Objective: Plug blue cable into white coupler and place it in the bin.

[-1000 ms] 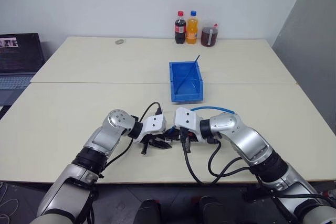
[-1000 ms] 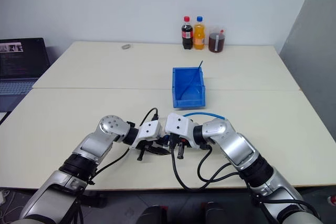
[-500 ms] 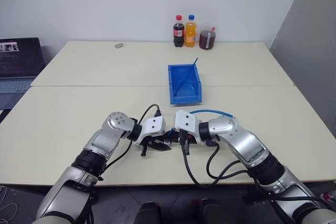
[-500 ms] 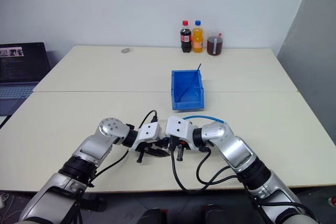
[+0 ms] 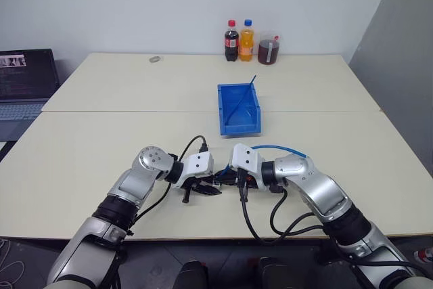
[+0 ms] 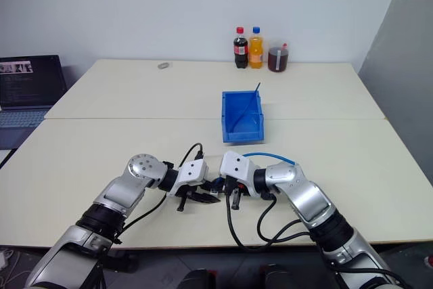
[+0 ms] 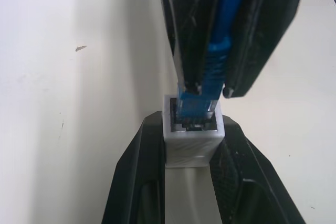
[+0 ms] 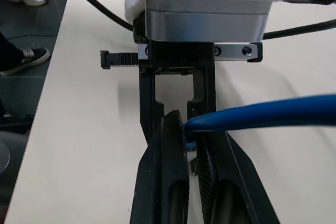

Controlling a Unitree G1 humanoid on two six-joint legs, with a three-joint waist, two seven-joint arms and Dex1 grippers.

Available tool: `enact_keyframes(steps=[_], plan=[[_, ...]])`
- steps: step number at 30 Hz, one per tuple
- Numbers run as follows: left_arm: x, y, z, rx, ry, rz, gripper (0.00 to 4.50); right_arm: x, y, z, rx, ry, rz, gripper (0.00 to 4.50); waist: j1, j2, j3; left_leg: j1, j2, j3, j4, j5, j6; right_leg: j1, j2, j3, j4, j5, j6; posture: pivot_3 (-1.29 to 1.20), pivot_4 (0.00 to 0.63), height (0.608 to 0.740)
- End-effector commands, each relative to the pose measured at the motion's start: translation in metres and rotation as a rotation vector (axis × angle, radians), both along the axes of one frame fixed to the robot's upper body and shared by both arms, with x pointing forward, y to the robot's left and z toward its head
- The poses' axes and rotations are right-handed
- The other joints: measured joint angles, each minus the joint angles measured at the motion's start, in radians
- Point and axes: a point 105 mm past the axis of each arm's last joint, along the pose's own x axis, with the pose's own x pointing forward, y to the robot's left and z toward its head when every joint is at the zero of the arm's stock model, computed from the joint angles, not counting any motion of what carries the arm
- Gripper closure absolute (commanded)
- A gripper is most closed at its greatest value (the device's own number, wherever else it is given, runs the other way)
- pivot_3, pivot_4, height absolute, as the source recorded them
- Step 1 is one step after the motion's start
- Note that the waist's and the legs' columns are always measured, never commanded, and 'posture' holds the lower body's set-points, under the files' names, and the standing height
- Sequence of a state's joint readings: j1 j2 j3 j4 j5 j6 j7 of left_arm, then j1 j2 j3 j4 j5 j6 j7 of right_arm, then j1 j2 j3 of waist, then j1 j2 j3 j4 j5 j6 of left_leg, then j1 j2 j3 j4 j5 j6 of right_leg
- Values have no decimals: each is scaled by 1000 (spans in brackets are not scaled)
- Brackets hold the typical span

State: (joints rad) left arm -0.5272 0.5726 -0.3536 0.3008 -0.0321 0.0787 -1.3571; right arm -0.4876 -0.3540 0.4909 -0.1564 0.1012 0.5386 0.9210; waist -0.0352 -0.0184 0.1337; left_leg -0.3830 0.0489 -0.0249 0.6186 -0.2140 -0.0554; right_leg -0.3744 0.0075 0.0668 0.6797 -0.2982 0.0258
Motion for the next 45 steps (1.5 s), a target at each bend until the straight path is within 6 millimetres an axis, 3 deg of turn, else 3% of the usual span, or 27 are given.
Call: enact_keyframes(steps=[1,4,6,10,13,19,23,26,30,35,36,39,45], plan=[[1,2,15,-67,-52,26,2651,-5,-6,-11,2,71,-55,4500,0,-1,1,0,0,0,-1,0,0,0,0,0,0,0,0,0,150,740],[2,9,27,-137,-57,108,1976,-2,-1,21,138,38,-104,4500,-4,-5,6,-4,0,0,-4,0,0,-6,0,1,0,0,0,0,150,740],[4,14,37,-171,-77,168,1568,1,-1,35,189,13,-134,4500,-8,-5,11,-15,1,-1,-4,0,0,-16,2,0,2,3,5,0,150,740],[5,23,63,-283,-104,282,554,5,-4,56,258,-26,-192,4500,-7,-6,23,-19,3,-2,-4,0,0,-20,3,-1,1,3,4,0,150,740],[3,30,80,-351,-130,344,43,9,-11,68,278,-64,-233,4500,-6,-7,27,-22,2,-1,-4,0,0,-22,3,-1,0,3,4,0,150,740],[7,53,97,-374,-226,506,43,36,-42,116,389,-134,-374,4500,-5,-7,29,-31,2,-1,-4,0,0,-31,2,-2,1,3,4,0,150,740],[12,51,106,-367,-252,509,43,60,-51,137,449,-123,-421,4500,-5,-8,31,-31,2,-1,-4,0,0,-31,2,-3,1,3,5,0,150,740],[14,42,114,-388,-240,476,43,80,-51,146,479,-112,-446,4500,-5,-8,32,-31,2,-1,-4,0,0,-31,2,-3,1,4,3,0,150,740],[14,25,127,-399,-188,380,43,129,-40,149,438,-122,-508,4500,-9,-8,35,-32,2,0,-4,0,0,-32,2,-2,1,6,0,0,150,740],[21,25,129,-378,-213,379,43,151,-32,149,376,-113,-495,4500,-17,-8,36,-33,1,0,-4,0,0,-32,1,-1,1,6,0,0,150,740],[21,25,129,-375,-215,377,0,154,-31,149,353,-114,-487,3836,-18,-8,36,-34,1,0,-4,0,0,-33,1,-1,1,6,-1,0,150,740],[22,24,128,-368,-219,372,0,160,-34,150,271,-143,-465,3164,-19,-8,38,-36,0,1,-5,0,-1,-34,0,1,1,6,-1,0,150,740],[24,31,127,-354,-234,392,0,160,-71,146,27,-192,-389,1804,-11,-8,40,-37,-1,1,-5,0,-1,-35,-1,1,1,6,-1,0,150,740]])
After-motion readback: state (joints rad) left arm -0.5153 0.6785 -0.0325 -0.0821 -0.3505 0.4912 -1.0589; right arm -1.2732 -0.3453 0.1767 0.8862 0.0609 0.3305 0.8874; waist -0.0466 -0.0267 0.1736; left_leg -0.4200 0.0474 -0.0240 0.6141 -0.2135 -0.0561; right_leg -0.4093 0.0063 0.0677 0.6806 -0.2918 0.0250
